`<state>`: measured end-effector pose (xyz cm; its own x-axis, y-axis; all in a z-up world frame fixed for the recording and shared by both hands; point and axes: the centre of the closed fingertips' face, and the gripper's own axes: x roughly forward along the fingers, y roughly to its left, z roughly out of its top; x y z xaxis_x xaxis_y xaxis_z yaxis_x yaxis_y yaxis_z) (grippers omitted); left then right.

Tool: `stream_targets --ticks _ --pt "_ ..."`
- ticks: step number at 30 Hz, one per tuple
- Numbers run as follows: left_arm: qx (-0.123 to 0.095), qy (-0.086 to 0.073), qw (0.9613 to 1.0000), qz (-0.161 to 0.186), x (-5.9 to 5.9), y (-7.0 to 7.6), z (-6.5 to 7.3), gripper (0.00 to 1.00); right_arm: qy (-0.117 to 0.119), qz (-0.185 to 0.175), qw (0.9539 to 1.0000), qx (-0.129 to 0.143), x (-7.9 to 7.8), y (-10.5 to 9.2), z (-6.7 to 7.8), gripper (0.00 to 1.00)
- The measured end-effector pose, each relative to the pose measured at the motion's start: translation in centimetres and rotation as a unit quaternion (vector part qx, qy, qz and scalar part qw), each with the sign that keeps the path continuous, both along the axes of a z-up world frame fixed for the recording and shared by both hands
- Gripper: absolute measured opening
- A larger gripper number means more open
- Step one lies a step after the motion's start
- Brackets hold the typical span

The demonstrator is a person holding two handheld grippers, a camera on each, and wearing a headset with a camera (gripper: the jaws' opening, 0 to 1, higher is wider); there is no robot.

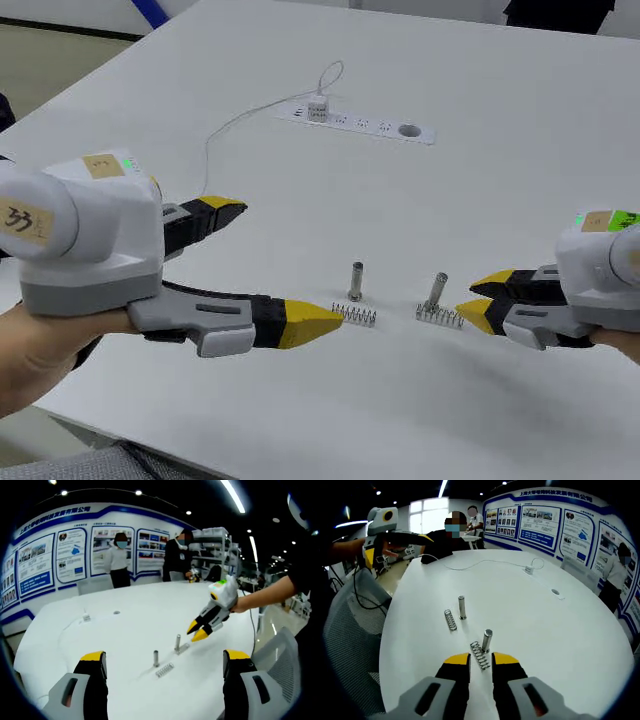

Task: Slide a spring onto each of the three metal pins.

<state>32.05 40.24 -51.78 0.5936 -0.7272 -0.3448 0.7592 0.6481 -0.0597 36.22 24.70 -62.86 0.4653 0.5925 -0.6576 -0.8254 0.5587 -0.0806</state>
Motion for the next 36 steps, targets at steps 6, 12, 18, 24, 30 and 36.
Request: stream_targets --ticks 6,12,18,24,30,36 --pt "0.009 0.004 0.9999 0.005 -0.1 0.5 -0.6 1.0 0.004 0.019 0.9995 -0.024 0.0 0.4 -1.6 0.17" --pt "0.005 0.011 0.9999 0.01 -0.2 0.7 -0.9 1.0 0.018 0.025 0.9986 -0.042 0.1 0.4 -3.1 0.17" --pt "0.009 0.014 0.9998 0.013 -0.1 1.1 -1.0 1.0 0.022 0.025 0.9979 -0.056 0.5 0.3 -3.9 0.17" --pt "0.01 0.012 0.9998 0.015 0.0 1.1 -1.0 1.0 0.036 0.035 0.9968 -0.063 0.2 0.5 -4.3 0.14" --pt "0.012 0.014 0.9998 0.01 -0.3 0.8 -1.1 0.99 0.046 0.04 0.9964 -0.058 -0.4 0.9 -4.3 0.11" --pt "0.016 0.014 0.9998 0.006 -0.6 0.6 -1.0 0.99 0.06 0.049 0.9959 -0.047 -0.7 1.2 -4.4 0.11"
